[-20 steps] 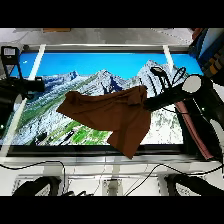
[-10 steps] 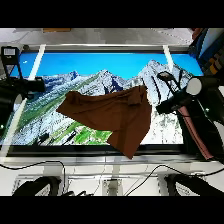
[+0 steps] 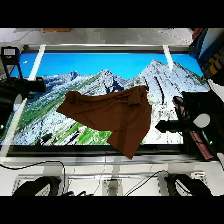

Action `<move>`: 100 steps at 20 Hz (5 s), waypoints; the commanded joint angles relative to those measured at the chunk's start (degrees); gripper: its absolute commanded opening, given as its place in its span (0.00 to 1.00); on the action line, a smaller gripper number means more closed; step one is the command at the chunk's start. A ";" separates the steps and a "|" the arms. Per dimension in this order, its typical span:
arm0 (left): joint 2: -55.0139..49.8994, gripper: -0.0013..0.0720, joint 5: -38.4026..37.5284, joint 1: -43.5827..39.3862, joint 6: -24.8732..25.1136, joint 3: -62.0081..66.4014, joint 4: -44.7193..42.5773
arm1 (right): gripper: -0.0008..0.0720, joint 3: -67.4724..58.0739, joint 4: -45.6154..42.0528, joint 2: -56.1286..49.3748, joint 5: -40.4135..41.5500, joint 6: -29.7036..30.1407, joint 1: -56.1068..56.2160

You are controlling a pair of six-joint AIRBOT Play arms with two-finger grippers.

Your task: Fold the clothes and pants, and hang the long-sleeved shirts on hangers.

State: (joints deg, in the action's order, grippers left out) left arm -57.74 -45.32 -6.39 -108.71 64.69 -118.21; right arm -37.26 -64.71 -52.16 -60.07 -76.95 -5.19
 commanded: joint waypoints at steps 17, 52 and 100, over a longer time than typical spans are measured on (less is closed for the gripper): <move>-2.73 0.96 -0.11 0.76 -0.15 -0.04 0.26 | 0.50 3.96 40.35 -30.64 5.53 19.85 -6.91; -40.39 0.11 3.48 19.87 42.05 -0.02 68.87 | 0.03 3.91 40.26 -30.75 2.10 24.13 -6.93; -22.71 0.04 39.69 5.40 50.34 -7.06 69.70 | 0.03 -48.15 12.90 -43.23 9.20 -1.60 -1.14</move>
State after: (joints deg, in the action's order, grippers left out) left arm -76.36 -15.57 1.80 -58.52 57.67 -47.53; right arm -85.41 -51.37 -90.74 -57.08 -78.46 -7.29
